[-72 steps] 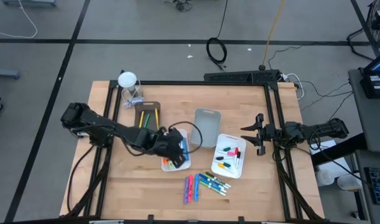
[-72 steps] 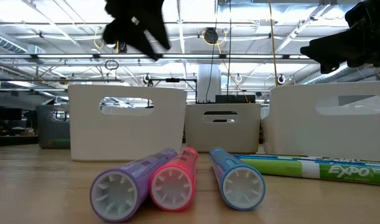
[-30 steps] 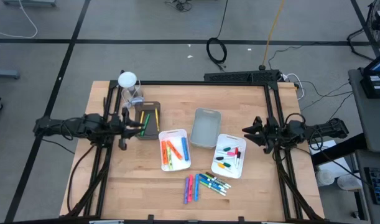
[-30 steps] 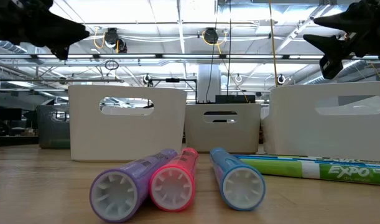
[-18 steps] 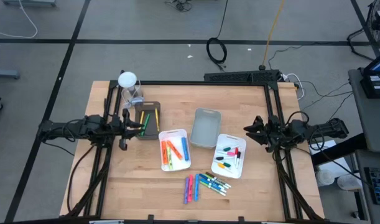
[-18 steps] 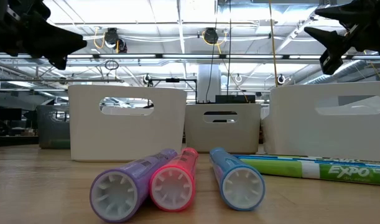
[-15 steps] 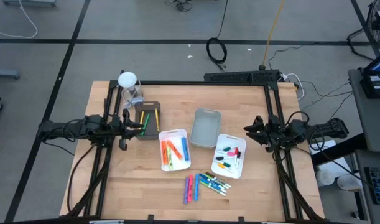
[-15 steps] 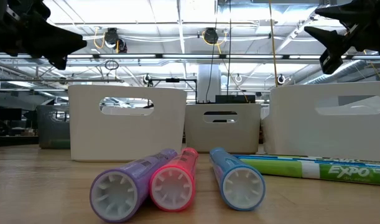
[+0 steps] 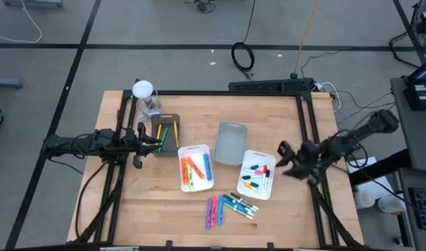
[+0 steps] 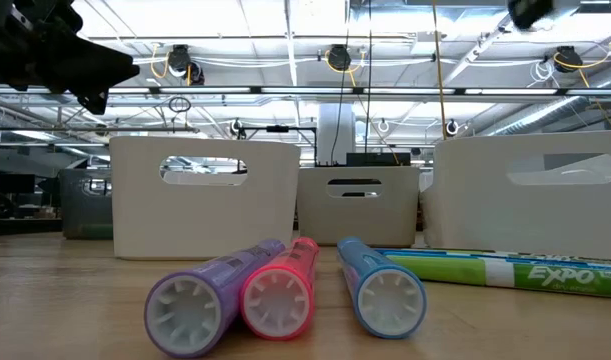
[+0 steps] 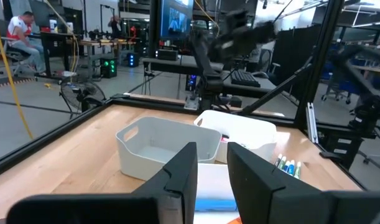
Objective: Pick & Place Markers
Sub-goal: Put the bottom green dry erase marker into the gray bin
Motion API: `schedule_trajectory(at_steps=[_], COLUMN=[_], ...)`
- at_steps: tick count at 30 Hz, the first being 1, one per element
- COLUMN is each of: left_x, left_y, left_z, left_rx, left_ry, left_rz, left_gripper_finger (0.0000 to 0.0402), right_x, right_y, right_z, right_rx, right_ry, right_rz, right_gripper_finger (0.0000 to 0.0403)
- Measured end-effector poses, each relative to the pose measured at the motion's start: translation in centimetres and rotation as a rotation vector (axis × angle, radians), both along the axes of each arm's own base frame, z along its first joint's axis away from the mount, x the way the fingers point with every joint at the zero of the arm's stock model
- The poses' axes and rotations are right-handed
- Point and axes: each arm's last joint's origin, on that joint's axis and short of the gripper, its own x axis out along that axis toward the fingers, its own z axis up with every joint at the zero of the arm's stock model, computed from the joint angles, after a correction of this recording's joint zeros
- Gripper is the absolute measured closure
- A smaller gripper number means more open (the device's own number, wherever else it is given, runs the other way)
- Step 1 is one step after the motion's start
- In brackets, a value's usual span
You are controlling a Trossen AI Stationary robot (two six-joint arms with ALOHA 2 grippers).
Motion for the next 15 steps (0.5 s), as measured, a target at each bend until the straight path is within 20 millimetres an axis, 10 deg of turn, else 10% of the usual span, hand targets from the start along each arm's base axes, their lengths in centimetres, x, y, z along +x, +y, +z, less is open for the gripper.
schedule_trajectory(at_steps=[7, 15], left_x=[0.0, 0.0], left_y=[0.0, 0.0], left_z=[0.0, 0.0], left_rx=[-0.001, -0.001], left_ry=[-0.002, -0.001], left_rz=[0.0, 0.0], left_gripper_finger=[0.0311, 0.0311], right_x=[8.9, 15.1], right_y=[10.0, 19.3], right_z=[4.1, 5.1], right_rx=[-0.302, -0.525], right_ry=[0.347, 0.862], right_rz=[0.113, -0.2], right_gripper_finger=[0.0261, 0.0261])
